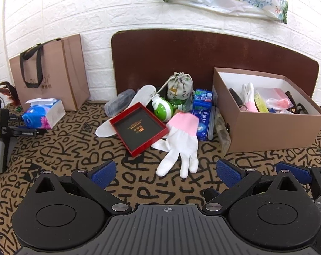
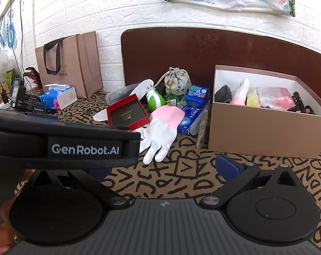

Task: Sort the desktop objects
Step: 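Withdraw the left tool from the box back over the table, then grasp the white pink-cuffed glove with right gripper while left grips red tray edge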

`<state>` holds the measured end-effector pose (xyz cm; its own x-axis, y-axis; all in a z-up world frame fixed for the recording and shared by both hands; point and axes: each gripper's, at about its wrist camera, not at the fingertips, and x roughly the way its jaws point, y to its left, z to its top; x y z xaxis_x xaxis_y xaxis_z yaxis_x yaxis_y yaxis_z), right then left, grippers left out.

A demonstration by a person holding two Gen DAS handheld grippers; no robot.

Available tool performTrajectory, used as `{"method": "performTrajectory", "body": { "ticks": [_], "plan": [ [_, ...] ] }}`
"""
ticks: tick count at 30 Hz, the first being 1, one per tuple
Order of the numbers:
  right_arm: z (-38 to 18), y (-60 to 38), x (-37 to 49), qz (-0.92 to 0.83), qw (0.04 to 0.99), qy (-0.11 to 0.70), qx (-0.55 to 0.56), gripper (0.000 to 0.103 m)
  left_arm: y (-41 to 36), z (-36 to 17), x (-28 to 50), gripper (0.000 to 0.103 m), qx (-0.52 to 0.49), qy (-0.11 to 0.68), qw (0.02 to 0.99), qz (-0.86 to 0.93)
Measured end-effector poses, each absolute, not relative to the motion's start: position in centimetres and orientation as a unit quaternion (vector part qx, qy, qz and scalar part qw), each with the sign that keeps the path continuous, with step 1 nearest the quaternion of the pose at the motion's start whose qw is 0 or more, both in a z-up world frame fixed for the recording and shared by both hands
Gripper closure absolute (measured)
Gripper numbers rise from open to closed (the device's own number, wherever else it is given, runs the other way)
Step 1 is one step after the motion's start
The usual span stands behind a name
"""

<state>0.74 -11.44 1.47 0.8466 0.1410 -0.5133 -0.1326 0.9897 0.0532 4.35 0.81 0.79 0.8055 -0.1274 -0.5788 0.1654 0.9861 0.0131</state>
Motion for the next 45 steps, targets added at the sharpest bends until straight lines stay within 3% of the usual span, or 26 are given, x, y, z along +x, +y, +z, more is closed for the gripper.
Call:
{"method": "performTrajectory", "body": {
  "ticks": [31,45],
  "plan": [
    [-1.8,-10.5,4.4,0.091,0.949,0.300,0.011,0.001,3.7,-3.6,10.1,0.003,0.005,0.349,0.932,-0.095],
    [-4.4,-10.3,10.4,0.101,0.941,0.322,0.017,0.011,3.1,-5.8,16.7,0.011,0.003,0.373,0.921,-0.114]
  ]
}}
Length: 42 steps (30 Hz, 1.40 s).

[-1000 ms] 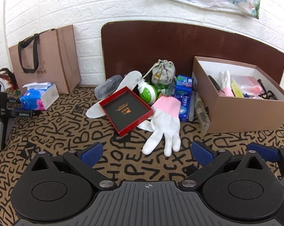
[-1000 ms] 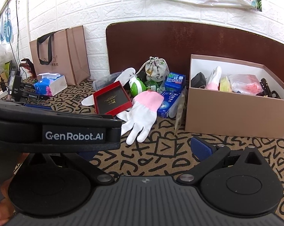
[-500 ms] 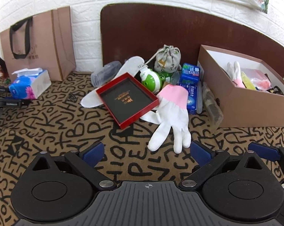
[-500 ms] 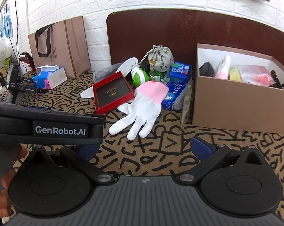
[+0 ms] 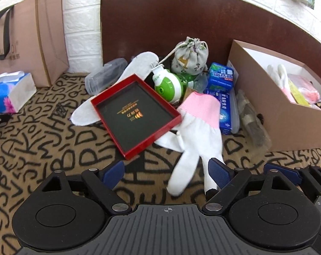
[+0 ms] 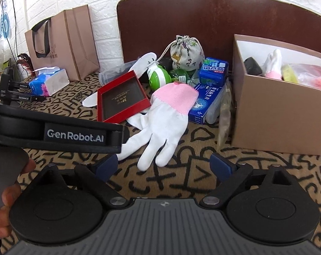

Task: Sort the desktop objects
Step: 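Grasp the white pink-cuffed glove with right gripper while left grips red tray edge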

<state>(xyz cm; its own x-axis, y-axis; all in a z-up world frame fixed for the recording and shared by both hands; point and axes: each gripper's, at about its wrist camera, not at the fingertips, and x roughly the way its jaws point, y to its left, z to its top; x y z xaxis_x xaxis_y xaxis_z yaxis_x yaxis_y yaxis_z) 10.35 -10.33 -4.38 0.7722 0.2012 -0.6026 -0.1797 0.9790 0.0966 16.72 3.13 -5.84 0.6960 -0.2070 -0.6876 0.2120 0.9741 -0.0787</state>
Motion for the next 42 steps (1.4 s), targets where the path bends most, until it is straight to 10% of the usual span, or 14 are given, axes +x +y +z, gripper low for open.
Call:
{"method": "performTrajectory", "body": {
  "ticks": [20,24,32,42],
  "plan": [
    [-6.3,-9.3,15.6,0.096,0.936,0.339,0.013,0.019,2.4,-6.3,23.1,0.019,0.015,0.377,0.918,-0.118],
    [-6.8,-9.3,16.3,0.097,0.932,0.348,0.015,0.027,2.0,-6.8,23.8,0.039,0.015,0.395,0.910,-0.125],
    [-6.5,-9.3,16.0,0.105,0.932,0.348,0.012,0.084,2.5,-7.2,24.3,0.085,-0.004,0.413,0.901,-0.129],
    [-5.2,-10.0,12.9,0.121,0.933,0.340,0.016,0.092,2.0,-7.1,21.7,0.099,-0.002,0.417,0.898,-0.140]
  ]
}}
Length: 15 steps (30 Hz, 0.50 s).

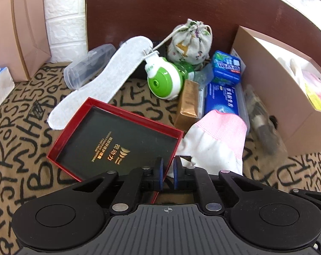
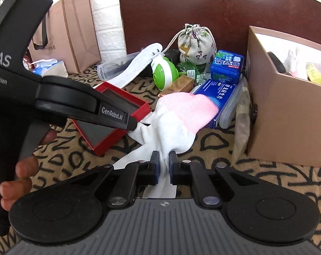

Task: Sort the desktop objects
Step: 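Grasp the white pink-cuffed glove with right gripper while left grips red tray edge, then lift the glove with the right gripper while left lifts the red tray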

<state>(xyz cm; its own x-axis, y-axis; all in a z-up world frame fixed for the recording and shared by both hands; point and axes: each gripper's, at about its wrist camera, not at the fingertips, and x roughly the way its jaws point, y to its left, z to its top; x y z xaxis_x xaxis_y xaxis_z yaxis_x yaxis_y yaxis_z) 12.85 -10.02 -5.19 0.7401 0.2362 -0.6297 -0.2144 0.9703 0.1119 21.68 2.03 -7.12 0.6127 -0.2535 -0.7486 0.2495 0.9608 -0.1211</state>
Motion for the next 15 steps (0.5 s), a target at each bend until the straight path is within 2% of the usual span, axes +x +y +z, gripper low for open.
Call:
{"method": "performTrajectory", "body": {
  "ticks": [15],
  "plan": [
    [-4.5,-12.7,7.3,0.126,0.925,0.357,0.029,0.093,2.0,-6.7,14.1,0.098,-0.007,0.434,0.886,-0.164]
  ]
}}
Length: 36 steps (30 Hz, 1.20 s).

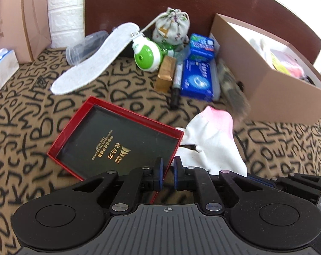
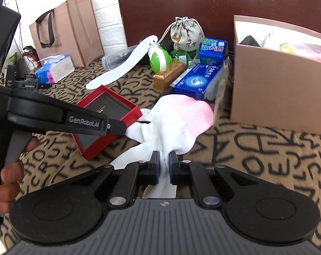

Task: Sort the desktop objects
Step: 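Lift the glove with the right gripper while left lifts the red tray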

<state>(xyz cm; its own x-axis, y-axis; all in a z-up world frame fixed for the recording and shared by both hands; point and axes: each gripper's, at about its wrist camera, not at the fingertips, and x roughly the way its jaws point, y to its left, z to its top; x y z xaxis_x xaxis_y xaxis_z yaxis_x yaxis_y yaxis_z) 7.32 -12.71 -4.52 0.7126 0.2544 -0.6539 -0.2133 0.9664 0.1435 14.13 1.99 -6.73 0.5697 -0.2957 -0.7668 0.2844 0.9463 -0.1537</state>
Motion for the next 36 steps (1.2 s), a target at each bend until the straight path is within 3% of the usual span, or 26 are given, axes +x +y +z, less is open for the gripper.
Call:
{"method": "performTrajectory", "body": {
  "ticks": [10,11,12,14,15,17,19,24,26,27,29,32,34,36],
  "plan": [
    [-4.1,-14.0,1.8,0.126,0.922,0.365,0.025,0.093,3.3,-6.9,8.1,0.095,-0.013,0.450,0.874,-0.182],
    [-4.1,-14.1,1.4,0.126,0.922,0.365,0.025,0.092,3.1,-6.9,7.8,0.090,-0.008,0.450,0.874,-0.184],
    [-4.1,-14.1,1.1,0.125,0.923,0.364,0.025,0.092,3.0,-6.9,7.6,0.071,-0.003,0.449,0.874,-0.185],
    [-4.0,-14.0,1.2,0.118,0.925,0.361,0.023,0.087,2.7,-6.9,7.6,0.063,0.000,0.444,0.878,-0.179],
    [-4.0,-13.9,1.3,0.111,0.926,0.360,0.022,0.084,2.6,-6.9,7.6,0.055,0.001,0.441,0.878,-0.183],
    [-4.0,-13.9,1.5,0.105,0.929,0.353,0.024,0.058,2.2,-6.9,7.8,0.047,0.003,0.437,0.881,-0.180],
    [-4.0,-13.8,2.0,0.095,0.932,0.348,0.025,0.049,1.8,-7.1,8.0,0.046,0.018,0.438,0.882,-0.173],
    [-4.3,-14.0,3.2,0.082,0.933,0.349,0.017,0.046,2.3,-7.6,7.9,0.048,0.017,0.440,0.881,-0.174],
    [-4.6,-14.0,3.7,0.078,0.932,0.353,0.012,0.044,2.4,-7.6,7.5,0.068,0.029,0.438,0.880,-0.178],
    [-4.8,-14.0,3.9,0.077,0.932,0.355,0.010,0.044,2.4,-7.7,7.4,0.086,0.035,0.439,0.879,-0.181],
    [-5.1,-13.8,4.1,0.078,0.930,0.358,0.009,0.044,2.5,-7.7,7.4,0.090,0.032,0.441,0.877,-0.187],
    [-5.5,-13.5,4.4,0.080,0.929,0.360,0.005,0.044,1.9,-7.7,7.5,0.090,0.044,0.439,0.878,-0.185],
    [-5.9,-13.4,4.5,0.079,0.929,0.360,0.003,0.043,1.5,-7.8,7.5,0.065,0.048,0.435,0.880,-0.186],
    [-5.9,-13.4,4.4,0.080,0.930,0.358,0.002,0.046,1.2,-7.9,7.5,0.065,0.051,0.431,0.882,-0.185]
  ]
}}
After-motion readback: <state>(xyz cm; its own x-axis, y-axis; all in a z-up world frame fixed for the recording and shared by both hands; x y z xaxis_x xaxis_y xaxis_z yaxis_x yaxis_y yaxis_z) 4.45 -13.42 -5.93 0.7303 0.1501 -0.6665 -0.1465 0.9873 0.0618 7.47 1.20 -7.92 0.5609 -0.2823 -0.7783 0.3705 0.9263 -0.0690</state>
